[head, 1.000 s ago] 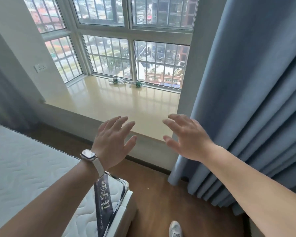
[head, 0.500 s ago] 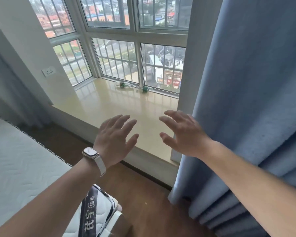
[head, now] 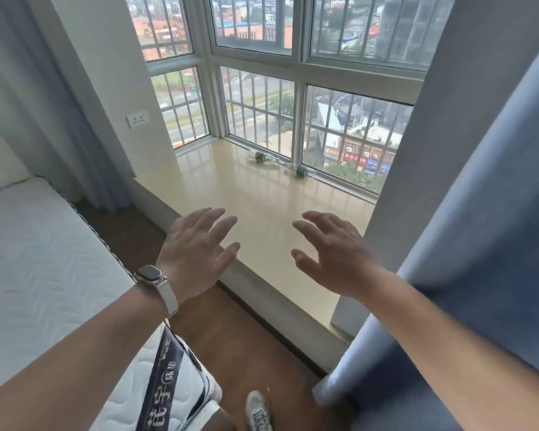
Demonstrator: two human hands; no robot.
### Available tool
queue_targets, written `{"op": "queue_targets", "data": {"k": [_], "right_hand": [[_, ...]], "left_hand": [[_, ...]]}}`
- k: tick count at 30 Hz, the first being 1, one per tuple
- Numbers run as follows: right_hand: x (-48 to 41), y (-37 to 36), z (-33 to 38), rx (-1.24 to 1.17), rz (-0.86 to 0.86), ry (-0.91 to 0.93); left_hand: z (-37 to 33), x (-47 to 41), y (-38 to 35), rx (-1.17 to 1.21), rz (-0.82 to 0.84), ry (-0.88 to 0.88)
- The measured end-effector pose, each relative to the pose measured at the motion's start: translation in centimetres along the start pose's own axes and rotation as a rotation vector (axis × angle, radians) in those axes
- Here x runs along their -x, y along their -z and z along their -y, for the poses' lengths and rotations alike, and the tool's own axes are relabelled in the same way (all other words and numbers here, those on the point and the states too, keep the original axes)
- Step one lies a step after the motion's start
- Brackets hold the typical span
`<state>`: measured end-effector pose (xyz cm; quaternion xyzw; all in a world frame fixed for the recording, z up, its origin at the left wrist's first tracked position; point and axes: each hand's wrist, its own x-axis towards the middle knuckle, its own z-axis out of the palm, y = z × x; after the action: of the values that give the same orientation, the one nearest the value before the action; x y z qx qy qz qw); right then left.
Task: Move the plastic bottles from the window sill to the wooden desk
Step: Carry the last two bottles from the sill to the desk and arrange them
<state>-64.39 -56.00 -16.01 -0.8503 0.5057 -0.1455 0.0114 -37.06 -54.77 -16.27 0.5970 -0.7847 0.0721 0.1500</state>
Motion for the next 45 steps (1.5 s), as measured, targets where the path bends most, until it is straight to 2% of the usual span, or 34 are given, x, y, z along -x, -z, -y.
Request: {"op": "queue_targets", "data": {"k": [10, 20, 29, 37, 45], "right_hand": [[-13.5, -2.9, 0.6, 0.049, 0.044, 0.081], [-25.6, -6.4, 2.8, 0.067, 0.086, 0.112], [-32.5, -8.5, 6.1, 0.052, 0.074, 0.216], [-37.9, -12.1, 7.5, -0.037, 0.083, 0.281], [-47.6, -16.4, 6.6, -0.063, 0.075, 0.335]], "left_hand": [[8.8, -6.9, -4.5, 0.047, -0.029, 0.104], [19.2, -12.4, -5.9, 0.041, -0.078, 0.199], [24.2, -14.1, -5.1, -0.013, -0.195, 0.207], [28.9, -13.6, -5.7, -0.064, -0.224, 0.270], [35.0, -18.9, -7.2, -0.140, -0.218, 0.326]]}}
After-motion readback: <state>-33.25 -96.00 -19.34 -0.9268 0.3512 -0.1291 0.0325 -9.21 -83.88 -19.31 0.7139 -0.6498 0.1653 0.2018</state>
